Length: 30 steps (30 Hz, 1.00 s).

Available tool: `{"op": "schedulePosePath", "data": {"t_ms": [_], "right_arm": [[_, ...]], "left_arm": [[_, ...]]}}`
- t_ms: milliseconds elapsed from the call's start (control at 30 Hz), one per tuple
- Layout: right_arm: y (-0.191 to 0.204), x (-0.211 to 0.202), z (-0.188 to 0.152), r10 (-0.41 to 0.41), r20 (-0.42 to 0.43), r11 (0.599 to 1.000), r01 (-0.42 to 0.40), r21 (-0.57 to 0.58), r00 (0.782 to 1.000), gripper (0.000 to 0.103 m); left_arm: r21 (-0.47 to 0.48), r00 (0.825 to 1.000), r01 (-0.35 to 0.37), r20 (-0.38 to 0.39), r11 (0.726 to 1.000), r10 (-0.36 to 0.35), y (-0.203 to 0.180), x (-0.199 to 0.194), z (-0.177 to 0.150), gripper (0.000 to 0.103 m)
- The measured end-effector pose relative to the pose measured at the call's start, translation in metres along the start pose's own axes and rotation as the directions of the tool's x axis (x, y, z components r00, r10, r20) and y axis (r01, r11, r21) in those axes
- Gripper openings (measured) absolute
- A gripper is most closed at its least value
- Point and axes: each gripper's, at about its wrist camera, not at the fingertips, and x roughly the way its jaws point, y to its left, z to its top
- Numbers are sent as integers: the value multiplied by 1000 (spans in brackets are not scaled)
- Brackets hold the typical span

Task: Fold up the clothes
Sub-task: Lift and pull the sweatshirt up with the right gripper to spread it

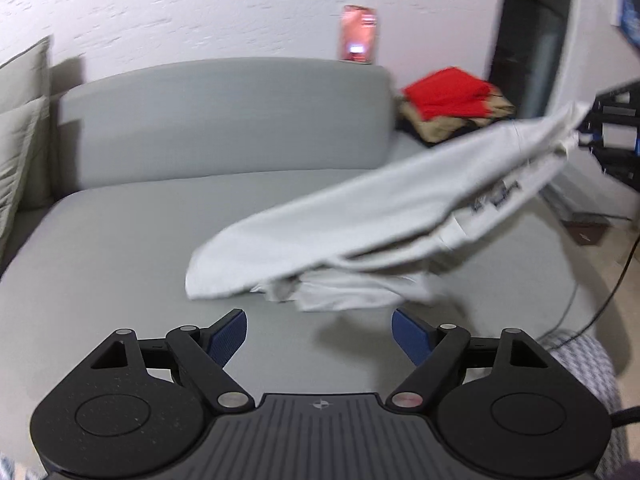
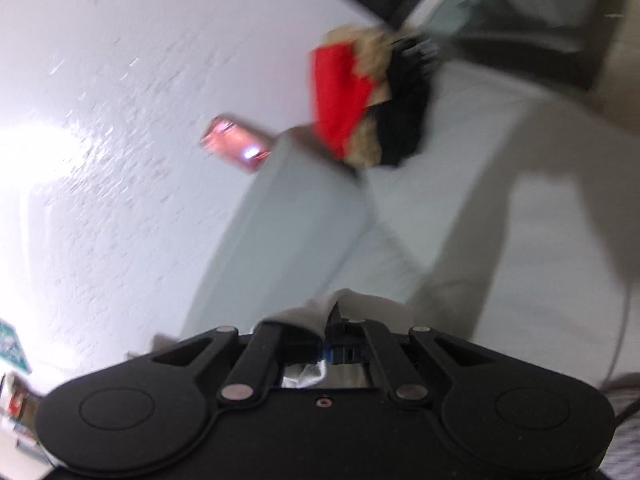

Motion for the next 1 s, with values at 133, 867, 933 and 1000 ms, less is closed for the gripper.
{"op": "schedulePosePath", "data": {"t_ms": [133, 867, 933, 1000], "right_arm": [[-57, 11, 7, -210, -57, 978, 211, 2, 976, 6], [61, 157, -143, -224, -282, 553, -117, -825, 933, 68], [67, 165, -173, -231, -290, 462, -158, -873, 929, 68], [73, 173, -203, -240, -297, 366, -198, -909, 924, 68]], "left_arm": [[-62, 989, 102, -99, 993, -108, -15, 33, -13, 74], [-39, 987, -140, -85, 989, 136, 21, 30, -4, 77], [-44, 984, -159, -87, 986, 155, 30, 31, -6, 76], [-57, 982, -171, -90, 984, 166, 39, 31, -8, 76]]}}
